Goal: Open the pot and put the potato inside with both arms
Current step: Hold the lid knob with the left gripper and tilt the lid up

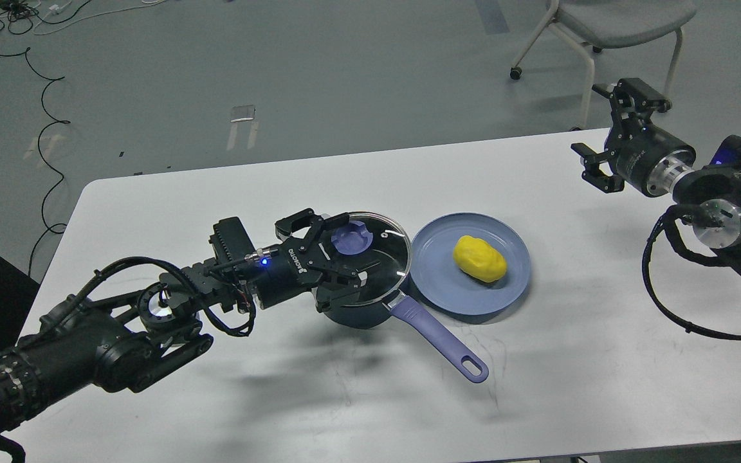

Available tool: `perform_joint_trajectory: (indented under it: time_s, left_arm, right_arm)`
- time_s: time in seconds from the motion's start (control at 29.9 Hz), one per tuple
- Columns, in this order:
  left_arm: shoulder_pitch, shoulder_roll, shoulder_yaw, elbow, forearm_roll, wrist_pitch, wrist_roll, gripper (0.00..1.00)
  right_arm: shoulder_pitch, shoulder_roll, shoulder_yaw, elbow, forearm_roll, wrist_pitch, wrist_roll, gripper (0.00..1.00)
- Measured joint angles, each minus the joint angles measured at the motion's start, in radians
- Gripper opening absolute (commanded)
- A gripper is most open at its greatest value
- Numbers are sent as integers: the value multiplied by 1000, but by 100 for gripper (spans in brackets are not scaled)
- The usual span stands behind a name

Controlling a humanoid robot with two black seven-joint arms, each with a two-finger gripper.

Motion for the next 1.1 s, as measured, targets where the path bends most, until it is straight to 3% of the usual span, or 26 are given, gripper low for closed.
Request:
perform_joint_trajectory:
  time_s: [1.1]
  left_arm:
    - [-13,-4,7,17,-38,-1,0,97]
  right_arm:
    - [-9,-2,1,-14,0,1,2,100]
